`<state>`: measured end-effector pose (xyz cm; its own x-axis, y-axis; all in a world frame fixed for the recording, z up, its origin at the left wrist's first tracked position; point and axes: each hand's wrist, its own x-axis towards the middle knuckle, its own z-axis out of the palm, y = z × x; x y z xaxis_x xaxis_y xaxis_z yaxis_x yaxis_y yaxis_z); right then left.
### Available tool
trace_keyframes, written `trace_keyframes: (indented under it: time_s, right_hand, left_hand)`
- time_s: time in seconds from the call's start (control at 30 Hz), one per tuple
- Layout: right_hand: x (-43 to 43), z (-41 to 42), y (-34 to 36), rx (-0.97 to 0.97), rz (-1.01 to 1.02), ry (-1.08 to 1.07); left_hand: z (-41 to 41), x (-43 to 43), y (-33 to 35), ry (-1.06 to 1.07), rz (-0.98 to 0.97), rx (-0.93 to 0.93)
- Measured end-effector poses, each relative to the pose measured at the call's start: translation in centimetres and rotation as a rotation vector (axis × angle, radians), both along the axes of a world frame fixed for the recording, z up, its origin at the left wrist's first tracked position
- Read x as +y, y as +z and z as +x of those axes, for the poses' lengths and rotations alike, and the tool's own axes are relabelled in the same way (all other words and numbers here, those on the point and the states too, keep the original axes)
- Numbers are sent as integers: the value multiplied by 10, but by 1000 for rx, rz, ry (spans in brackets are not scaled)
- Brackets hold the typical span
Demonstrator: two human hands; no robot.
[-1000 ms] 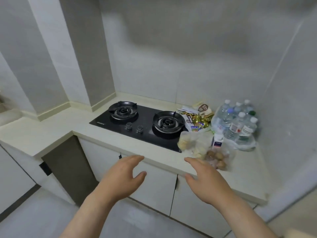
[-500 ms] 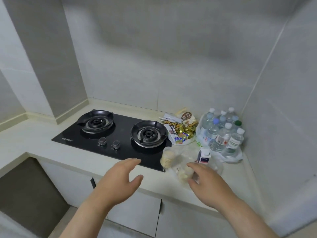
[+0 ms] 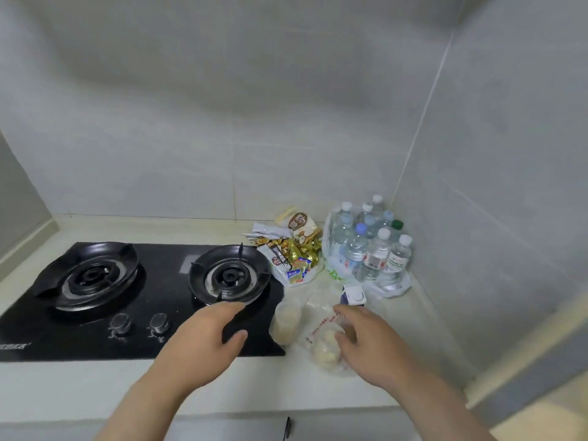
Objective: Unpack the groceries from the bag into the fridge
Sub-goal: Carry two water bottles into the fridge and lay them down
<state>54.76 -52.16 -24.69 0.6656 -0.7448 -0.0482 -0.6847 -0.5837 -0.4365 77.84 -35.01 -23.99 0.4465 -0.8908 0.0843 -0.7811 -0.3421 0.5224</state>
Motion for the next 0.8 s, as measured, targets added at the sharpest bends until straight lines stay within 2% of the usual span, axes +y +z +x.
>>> trace_keyframes:
  time_s: [0.37,0.6,0.8]
  right_hand:
    - [-22,-3,0,-34,-15,-198]
    - [-90,-24,-10,-46,-4,-243]
    - [-172,-38,-8,-75,-32,-234]
  left_hand:
    - [27,-75,-4,-225,15,-37]
    - [18,-153,-12,-297,58,-76]
    - [7,-222,-16,-277,88,-100]
